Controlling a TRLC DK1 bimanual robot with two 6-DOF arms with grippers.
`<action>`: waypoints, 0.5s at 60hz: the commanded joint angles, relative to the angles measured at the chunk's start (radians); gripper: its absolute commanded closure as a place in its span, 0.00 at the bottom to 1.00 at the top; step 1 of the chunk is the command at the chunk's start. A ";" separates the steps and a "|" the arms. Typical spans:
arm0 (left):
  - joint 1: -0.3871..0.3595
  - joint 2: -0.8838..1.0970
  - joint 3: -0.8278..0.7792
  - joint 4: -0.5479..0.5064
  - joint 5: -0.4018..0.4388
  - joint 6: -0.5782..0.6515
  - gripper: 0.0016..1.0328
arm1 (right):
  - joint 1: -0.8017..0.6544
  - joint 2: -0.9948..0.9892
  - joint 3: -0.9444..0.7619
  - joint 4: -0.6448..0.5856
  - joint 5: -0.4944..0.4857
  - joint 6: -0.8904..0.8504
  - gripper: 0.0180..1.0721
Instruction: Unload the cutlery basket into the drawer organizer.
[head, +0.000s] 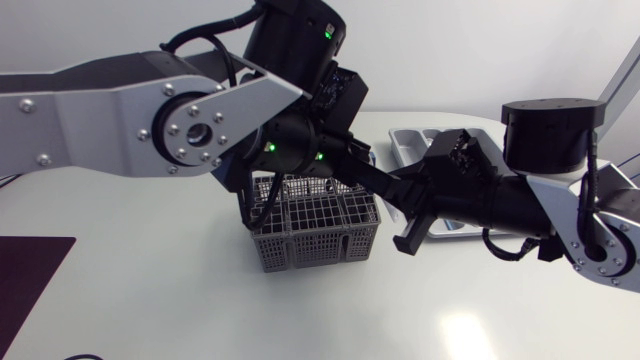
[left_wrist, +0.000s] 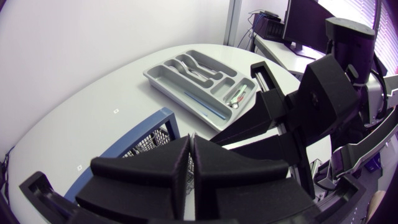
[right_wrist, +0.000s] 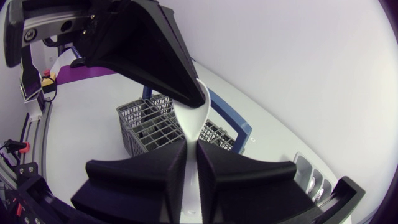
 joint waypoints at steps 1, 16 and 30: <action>0.008 0.001 0.019 0.004 0.009 -0.019 0.94 | 0.021 -0.008 0.001 -0.012 -0.017 -0.013 0.90; 0.008 -0.002 0.019 0.004 0.011 -0.018 0.88 | 0.034 -0.013 -0.006 -0.018 -0.015 -0.022 0.91; 0.025 -0.026 0.041 0.003 0.011 -0.018 0.09 | 0.037 -0.039 -0.016 -0.052 -0.026 -0.031 0.91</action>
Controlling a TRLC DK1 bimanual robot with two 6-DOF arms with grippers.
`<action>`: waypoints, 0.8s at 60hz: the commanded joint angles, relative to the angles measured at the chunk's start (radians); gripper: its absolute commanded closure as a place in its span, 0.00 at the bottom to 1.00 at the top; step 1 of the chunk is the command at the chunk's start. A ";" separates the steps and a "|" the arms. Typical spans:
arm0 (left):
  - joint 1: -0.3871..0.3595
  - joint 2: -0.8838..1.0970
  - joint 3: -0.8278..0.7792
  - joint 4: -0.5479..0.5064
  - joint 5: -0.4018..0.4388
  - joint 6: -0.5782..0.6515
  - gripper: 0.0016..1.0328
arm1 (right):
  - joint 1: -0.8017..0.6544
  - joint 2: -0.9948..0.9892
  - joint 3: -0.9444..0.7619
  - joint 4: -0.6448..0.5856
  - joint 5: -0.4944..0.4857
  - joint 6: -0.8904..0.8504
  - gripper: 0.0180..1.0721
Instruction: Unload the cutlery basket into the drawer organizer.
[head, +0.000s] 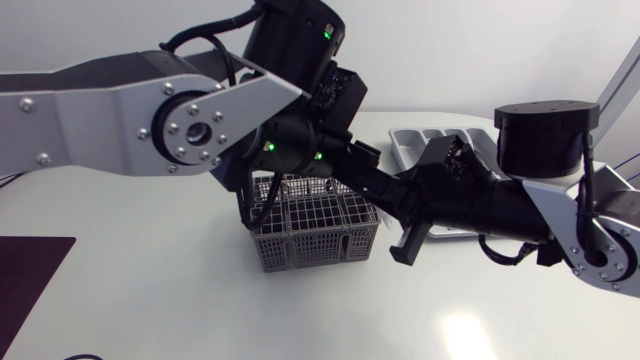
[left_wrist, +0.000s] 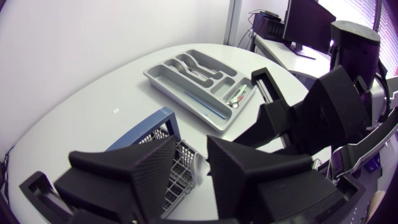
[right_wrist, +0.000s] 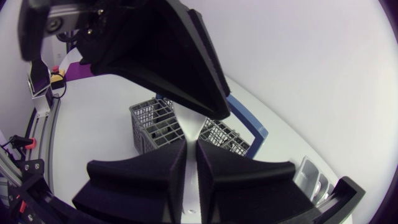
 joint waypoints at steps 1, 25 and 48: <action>0.023 -0.030 0.044 0.009 0.007 -0.018 0.05 | 0.007 -0.032 -0.015 -0.026 -0.009 -0.016 0.91; 0.171 -0.169 0.058 -0.071 0.004 0.084 0.04 | -0.280 -0.124 0.011 -0.370 -0.284 -0.324 0.90; 0.239 -0.240 -0.152 -0.160 0.004 0.309 0.04 | -0.697 0.207 0.226 -0.825 -0.431 -1.027 0.90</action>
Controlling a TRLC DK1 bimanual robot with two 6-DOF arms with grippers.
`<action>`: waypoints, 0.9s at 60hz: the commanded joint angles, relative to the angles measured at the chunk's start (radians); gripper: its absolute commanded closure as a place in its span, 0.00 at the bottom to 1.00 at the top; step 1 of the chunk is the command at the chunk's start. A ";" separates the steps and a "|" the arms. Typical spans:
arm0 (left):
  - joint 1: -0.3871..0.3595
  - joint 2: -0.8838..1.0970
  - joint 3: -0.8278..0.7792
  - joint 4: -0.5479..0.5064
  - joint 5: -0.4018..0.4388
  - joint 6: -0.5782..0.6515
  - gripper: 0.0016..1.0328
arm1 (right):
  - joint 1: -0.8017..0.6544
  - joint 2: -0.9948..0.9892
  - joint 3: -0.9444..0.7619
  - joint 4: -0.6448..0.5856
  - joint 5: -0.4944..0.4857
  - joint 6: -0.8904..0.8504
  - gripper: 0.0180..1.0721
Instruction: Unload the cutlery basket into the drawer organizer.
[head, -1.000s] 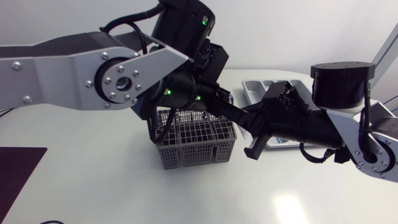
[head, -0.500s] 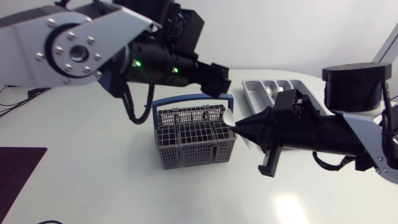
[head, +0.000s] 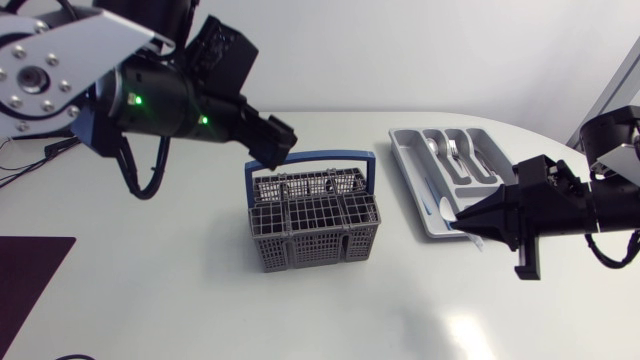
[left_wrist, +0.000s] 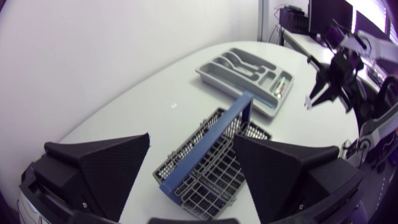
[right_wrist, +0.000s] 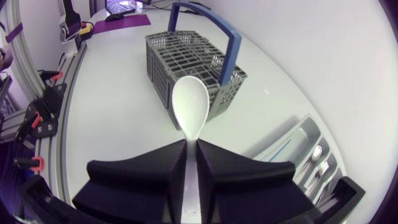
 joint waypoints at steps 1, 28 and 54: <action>-0.003 -0.020 -0.076 -0.022 0.005 0.081 0.04 | -0.077 0.118 0.072 -0.066 -0.011 -0.223 0.90; -0.075 -0.040 -0.283 0.004 0.005 0.200 0.04 | -0.299 0.621 0.470 -0.163 0.124 -0.631 0.95; -0.090 -0.032 -0.334 0.022 0.005 0.203 0.04 | -0.270 0.802 0.513 -0.002 0.370 -0.766 0.94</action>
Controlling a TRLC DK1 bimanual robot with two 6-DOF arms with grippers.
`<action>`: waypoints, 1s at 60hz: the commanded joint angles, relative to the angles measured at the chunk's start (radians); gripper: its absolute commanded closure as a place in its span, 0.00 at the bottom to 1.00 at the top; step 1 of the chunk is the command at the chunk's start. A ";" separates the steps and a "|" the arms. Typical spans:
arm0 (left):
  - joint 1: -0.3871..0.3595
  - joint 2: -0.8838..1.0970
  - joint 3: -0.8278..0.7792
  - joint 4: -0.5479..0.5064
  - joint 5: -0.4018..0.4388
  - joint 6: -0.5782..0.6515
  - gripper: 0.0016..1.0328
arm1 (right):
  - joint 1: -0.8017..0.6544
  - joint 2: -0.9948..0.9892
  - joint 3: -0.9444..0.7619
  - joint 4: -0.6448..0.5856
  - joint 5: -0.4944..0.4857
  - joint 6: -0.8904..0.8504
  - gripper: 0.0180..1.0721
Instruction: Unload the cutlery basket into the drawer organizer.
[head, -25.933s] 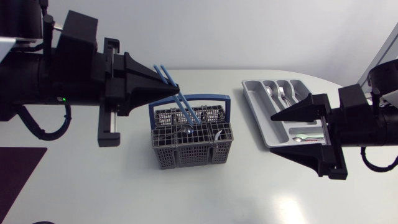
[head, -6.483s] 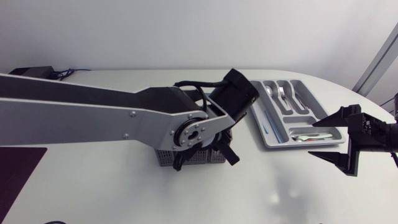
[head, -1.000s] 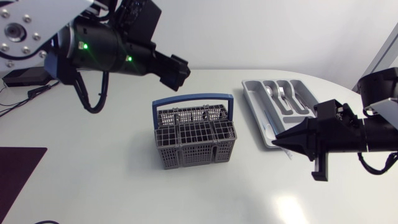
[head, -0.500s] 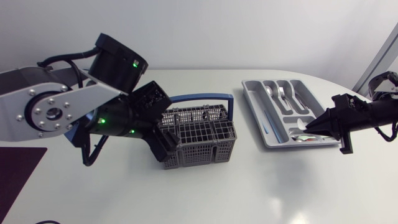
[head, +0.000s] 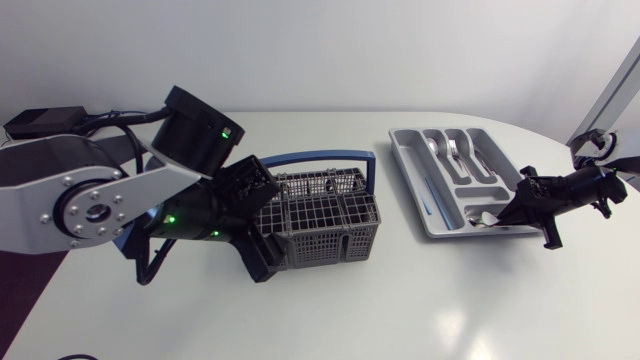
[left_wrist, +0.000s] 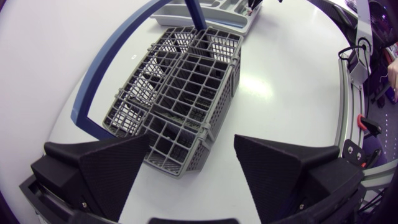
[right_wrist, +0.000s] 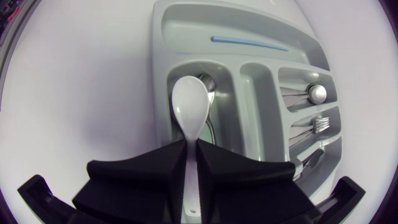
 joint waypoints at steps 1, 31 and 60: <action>-0.003 -0.010 -0.028 0.008 0.005 0.022 0.04 | 0.020 0.017 0.002 0.017 0.026 -0.053 0.94; 0.002 0.025 -0.105 0.070 -0.017 0.022 0.04 | 0.051 -0.215 -0.035 0.028 -0.087 0.180 0.04; 0.097 0.099 -0.122 0.172 -0.052 0.082 0.04 | 0.240 -0.546 -0.316 -0.081 -0.247 0.326 0.04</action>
